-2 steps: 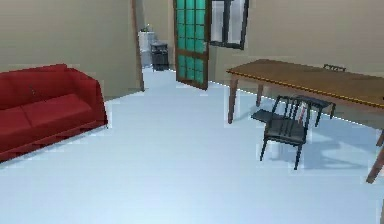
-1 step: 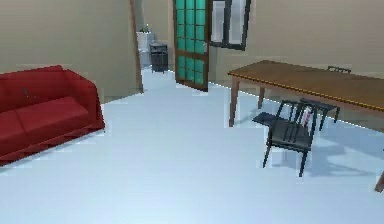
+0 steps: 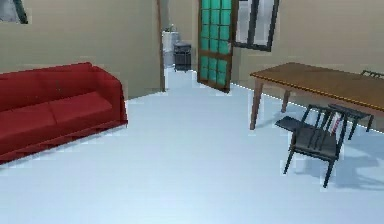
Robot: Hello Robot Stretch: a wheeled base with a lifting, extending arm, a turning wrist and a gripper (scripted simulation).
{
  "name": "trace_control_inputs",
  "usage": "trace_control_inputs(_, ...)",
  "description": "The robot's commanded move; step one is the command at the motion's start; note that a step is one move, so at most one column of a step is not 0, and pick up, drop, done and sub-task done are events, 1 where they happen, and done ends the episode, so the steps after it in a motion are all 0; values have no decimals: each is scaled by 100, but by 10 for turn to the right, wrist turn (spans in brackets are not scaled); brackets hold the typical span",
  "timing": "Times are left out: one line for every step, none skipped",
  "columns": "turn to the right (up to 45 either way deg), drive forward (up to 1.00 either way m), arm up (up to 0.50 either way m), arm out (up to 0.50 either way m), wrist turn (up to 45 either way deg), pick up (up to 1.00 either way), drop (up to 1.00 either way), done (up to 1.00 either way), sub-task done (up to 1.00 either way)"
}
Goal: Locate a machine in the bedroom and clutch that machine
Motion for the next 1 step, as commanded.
trace_control_inputs(0, 100, 0, 0, 0, 0, 0, 0, 0)
